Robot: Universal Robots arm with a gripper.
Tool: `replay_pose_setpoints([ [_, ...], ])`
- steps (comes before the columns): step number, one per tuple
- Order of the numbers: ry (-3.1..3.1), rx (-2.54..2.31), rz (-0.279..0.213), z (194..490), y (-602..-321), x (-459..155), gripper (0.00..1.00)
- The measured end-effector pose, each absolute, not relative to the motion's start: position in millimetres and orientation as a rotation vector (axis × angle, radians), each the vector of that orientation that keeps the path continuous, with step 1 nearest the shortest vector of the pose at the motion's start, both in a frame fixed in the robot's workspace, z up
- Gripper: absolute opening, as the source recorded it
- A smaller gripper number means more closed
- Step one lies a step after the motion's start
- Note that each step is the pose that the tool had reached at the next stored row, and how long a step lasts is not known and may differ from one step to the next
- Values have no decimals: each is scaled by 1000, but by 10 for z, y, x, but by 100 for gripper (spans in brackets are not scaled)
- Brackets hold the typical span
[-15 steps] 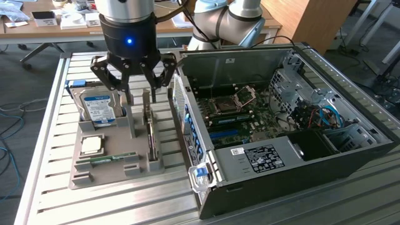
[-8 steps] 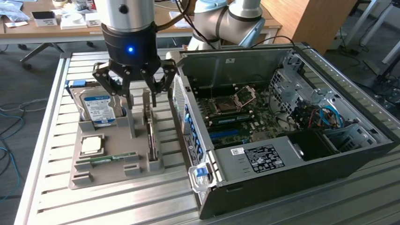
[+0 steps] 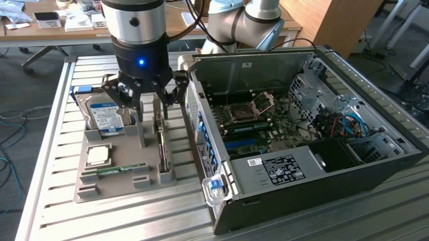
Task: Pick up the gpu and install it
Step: 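Pick up the gpu and move the gpu toward the slot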
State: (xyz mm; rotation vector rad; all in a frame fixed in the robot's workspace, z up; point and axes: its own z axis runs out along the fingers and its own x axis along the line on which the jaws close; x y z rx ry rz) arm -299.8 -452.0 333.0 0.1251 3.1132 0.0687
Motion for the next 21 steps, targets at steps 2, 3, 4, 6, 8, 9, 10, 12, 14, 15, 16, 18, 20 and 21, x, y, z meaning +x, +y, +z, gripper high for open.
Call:
replay_pose_setpoints([
  [2,3113,125,69,3296,-4520,-2998,53],
  [3,3113,125,69,3278,-4520,-2998,53],
  [4,3113,125,69,3260,-4520,-2998,53],
  [6,3113,125,69,3222,-4520,-2998,53],
  [8,3113,125,69,3186,-4520,-2998,53],
  [9,3113,125,69,3168,-4520,-2998,53],
  [10,3113,125,69,3150,-4520,-2998,53],
  [12,3113,125,69,3113,-4520,-2998,53],
  [14,3113,125,69,3082,-4520,-2998,53],
  [15,3113,125,69,3076,-4520,-2998,53],
  [16,3113,125,68,3076,-4520,-2998,53],
  [18,3113,125,68,3075,-4520,-2998,53],
  [20,3113,125,69,3074,-4520,-2998,53],
  [21,3113,125,69,3074,-4520,-2998,53],
])
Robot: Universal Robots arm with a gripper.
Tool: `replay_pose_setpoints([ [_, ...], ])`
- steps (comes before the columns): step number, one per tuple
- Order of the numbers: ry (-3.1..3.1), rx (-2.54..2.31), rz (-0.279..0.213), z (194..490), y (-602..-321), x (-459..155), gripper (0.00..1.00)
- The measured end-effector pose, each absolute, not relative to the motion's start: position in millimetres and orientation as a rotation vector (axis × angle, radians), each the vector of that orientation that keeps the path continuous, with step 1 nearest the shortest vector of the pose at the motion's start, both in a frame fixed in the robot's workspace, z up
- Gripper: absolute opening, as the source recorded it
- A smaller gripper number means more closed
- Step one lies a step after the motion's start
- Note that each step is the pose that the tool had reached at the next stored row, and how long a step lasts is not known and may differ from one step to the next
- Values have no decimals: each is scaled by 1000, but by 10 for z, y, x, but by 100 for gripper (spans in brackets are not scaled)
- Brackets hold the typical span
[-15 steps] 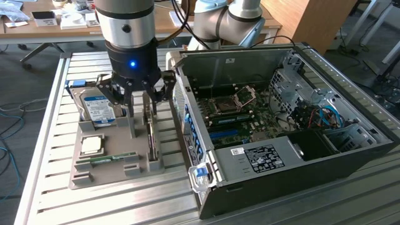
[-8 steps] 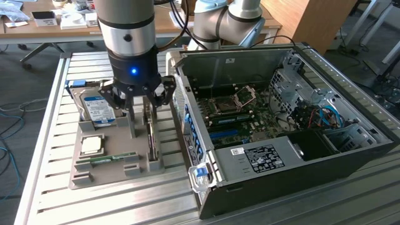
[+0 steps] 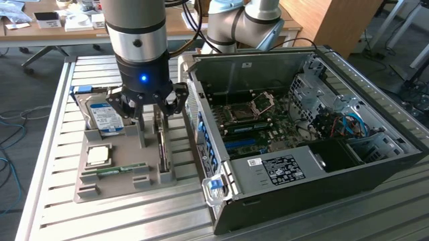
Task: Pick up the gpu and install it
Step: 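Pick up the gpu and move the gpu toward the slot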
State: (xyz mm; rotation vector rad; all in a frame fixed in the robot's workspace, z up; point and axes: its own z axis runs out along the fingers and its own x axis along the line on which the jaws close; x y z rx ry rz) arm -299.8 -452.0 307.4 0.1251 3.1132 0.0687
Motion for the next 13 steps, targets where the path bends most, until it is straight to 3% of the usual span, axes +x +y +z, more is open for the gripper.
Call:
replay_pose_setpoints([
  [13,3113,125,69,2867,-4520,-2998,53],
])
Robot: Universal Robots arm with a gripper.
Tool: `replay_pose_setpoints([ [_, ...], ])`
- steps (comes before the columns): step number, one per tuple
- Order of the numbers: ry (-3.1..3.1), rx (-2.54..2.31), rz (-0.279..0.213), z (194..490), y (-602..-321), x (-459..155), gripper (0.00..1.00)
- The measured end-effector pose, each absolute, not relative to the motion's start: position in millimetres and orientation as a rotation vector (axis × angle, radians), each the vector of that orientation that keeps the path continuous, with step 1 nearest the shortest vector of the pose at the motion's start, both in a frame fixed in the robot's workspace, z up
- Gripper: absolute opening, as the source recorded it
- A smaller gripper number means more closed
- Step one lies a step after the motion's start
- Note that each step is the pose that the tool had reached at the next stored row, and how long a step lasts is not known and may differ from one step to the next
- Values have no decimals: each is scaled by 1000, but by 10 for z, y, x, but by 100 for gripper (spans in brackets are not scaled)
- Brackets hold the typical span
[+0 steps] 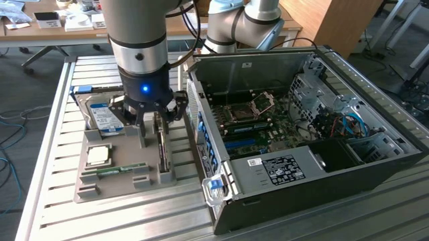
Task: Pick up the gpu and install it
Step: 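Pick up the gpu and move the gpu toward the slot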
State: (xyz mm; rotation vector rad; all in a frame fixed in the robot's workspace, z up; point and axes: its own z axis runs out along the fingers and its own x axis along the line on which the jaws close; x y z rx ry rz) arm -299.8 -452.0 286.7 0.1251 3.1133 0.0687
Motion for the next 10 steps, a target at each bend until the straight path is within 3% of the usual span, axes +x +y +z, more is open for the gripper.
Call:
replay_pose_setpoints([
  [10,3113,125,69,2795,-4519,-2977,53],
])
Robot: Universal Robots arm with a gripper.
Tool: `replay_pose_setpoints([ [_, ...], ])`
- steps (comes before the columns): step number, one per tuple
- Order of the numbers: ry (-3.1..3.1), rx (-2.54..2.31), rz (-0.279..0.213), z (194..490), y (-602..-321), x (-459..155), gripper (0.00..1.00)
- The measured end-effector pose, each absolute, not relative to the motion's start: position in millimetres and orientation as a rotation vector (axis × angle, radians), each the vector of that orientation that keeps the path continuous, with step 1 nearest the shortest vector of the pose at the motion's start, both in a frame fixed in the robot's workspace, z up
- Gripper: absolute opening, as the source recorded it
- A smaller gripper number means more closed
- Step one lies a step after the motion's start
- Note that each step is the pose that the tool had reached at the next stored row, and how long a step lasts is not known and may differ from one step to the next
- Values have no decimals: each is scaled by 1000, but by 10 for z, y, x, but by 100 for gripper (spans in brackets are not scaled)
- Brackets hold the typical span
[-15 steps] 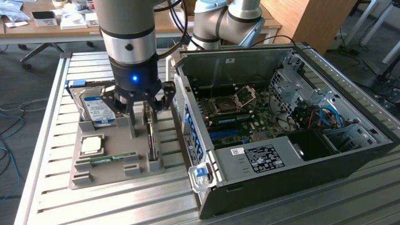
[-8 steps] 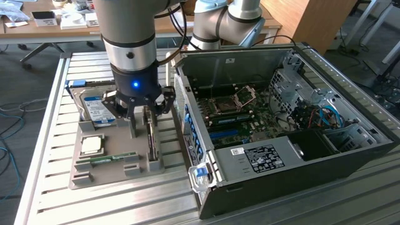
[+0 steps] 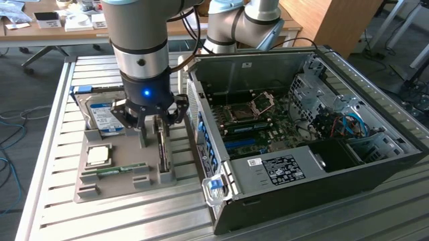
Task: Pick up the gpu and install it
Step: 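Pick up the gpu and move the gpu toward the slot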
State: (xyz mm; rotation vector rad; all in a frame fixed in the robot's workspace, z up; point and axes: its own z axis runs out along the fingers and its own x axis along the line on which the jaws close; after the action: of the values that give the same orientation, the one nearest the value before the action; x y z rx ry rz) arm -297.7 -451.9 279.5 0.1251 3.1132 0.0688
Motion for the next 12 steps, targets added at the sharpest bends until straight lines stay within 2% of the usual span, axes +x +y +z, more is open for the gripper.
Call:
replay_pose_setpoints([
  [12,3113,125,69,2619,-4520,-2951,53],
])
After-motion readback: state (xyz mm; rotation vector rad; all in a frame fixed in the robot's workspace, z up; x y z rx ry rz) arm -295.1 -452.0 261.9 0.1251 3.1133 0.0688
